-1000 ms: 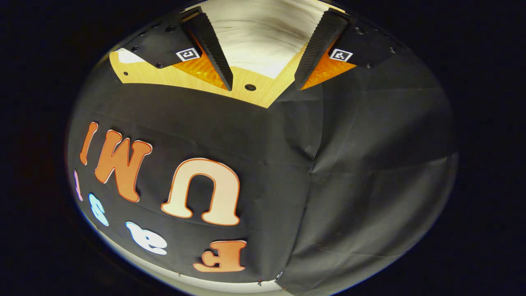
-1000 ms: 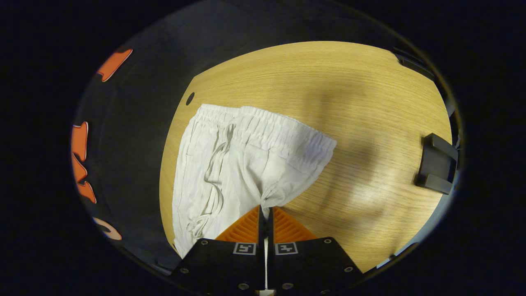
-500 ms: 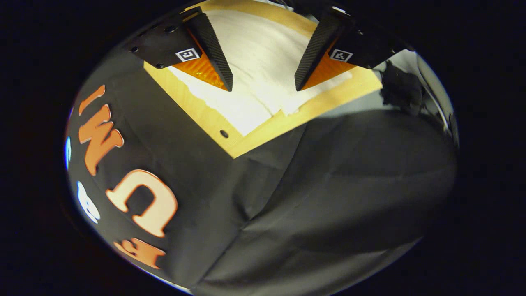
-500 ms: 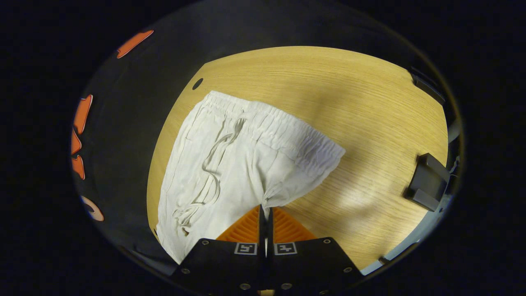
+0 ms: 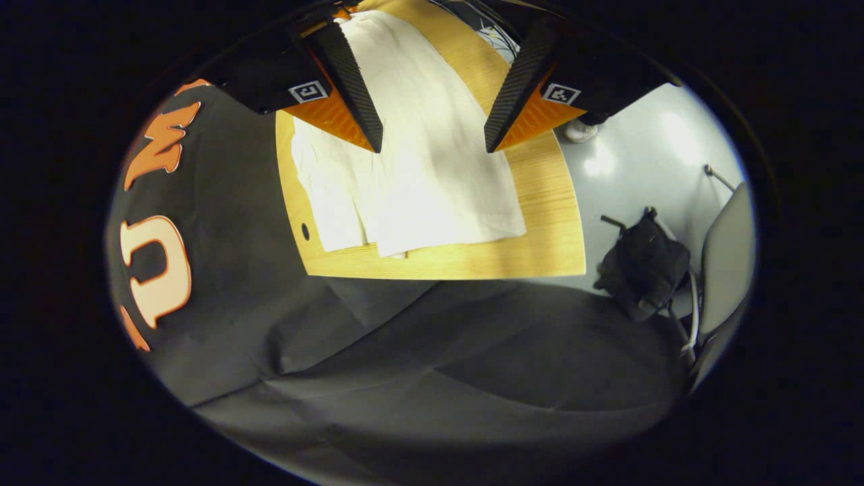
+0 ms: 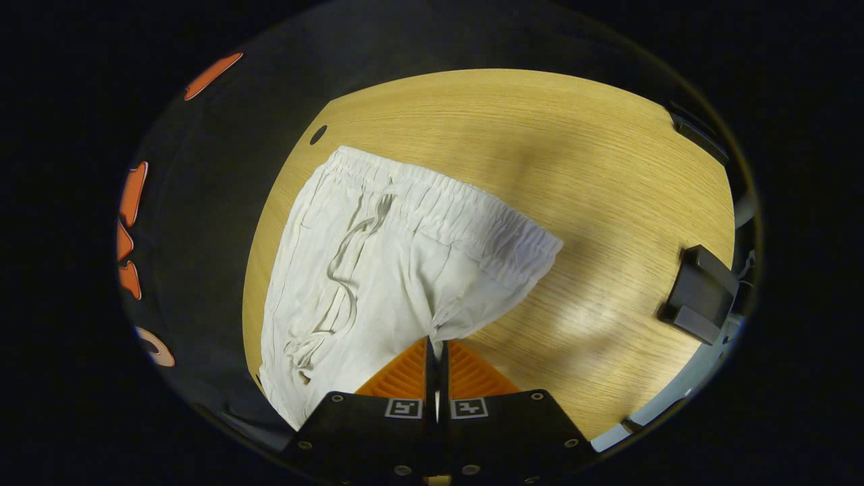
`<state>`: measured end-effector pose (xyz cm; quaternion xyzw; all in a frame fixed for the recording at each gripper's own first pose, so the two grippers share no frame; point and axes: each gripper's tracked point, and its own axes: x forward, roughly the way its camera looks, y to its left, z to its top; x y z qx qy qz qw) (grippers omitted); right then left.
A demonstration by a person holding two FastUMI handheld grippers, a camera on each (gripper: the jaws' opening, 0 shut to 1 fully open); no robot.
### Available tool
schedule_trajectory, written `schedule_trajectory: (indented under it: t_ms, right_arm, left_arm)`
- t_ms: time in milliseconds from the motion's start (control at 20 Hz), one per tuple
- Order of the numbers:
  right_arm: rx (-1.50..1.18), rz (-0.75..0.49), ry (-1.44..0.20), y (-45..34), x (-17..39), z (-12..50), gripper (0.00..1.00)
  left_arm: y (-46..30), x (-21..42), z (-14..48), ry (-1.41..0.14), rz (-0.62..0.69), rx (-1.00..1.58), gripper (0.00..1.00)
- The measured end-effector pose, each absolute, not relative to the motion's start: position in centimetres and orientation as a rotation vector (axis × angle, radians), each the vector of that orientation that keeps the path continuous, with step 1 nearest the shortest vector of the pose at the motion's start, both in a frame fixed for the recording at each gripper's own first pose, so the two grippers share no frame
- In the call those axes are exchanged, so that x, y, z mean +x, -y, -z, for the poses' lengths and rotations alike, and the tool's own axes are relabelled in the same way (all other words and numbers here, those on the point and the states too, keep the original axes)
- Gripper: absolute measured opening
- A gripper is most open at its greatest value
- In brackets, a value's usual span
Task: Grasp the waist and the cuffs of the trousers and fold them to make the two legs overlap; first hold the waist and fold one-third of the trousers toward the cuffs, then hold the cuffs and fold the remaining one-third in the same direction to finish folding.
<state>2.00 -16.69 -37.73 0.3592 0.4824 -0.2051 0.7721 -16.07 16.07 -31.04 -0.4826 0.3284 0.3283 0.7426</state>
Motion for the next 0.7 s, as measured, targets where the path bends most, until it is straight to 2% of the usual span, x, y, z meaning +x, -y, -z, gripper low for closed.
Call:
schedule_trajectory:
  t_ms: [400,700]
  right_arm:
    - [0.792,0.451,-1.059,16.9,1.8,37.7,0.01]
    - [0.789,0.456,-1.069,17.0,1.8,37.7,0.01]
  left_arm:
    - [-17.2,-16.3,34.5,-0.802,-0.815,-1.083,0.99]
    - [-17.6,-15.6,35.5,-0.816,-0.84,-1.103,0.99]
